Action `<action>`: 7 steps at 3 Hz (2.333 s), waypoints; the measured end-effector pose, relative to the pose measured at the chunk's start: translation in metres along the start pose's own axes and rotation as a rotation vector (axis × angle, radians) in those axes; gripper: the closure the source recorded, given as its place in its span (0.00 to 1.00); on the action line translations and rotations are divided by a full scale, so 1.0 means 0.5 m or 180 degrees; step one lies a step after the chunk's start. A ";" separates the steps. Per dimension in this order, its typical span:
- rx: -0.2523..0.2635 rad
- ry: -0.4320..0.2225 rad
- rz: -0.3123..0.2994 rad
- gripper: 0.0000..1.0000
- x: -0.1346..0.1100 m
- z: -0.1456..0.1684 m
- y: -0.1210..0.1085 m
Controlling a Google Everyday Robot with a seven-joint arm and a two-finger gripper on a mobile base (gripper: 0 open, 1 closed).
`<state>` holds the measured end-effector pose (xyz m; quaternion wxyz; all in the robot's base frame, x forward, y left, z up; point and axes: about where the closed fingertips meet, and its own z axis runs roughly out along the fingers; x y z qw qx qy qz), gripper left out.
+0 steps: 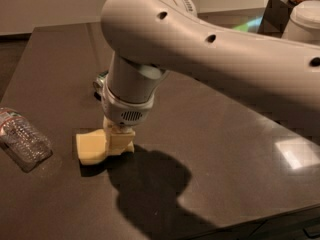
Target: Move sponge near water bottle
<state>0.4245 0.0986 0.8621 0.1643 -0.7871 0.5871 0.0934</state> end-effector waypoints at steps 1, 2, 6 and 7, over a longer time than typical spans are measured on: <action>0.0008 -0.0007 -0.0142 1.00 -0.032 0.009 -0.014; 0.0012 0.0007 -0.0243 0.86 -0.049 0.025 -0.027; 0.0022 -0.0017 -0.0382 0.00 -0.072 0.041 -0.024; 0.0023 -0.0017 -0.0382 0.00 -0.072 0.041 -0.024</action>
Offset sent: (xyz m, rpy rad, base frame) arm 0.0134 0.0450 -0.0116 -0.0119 -0.0379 0.1019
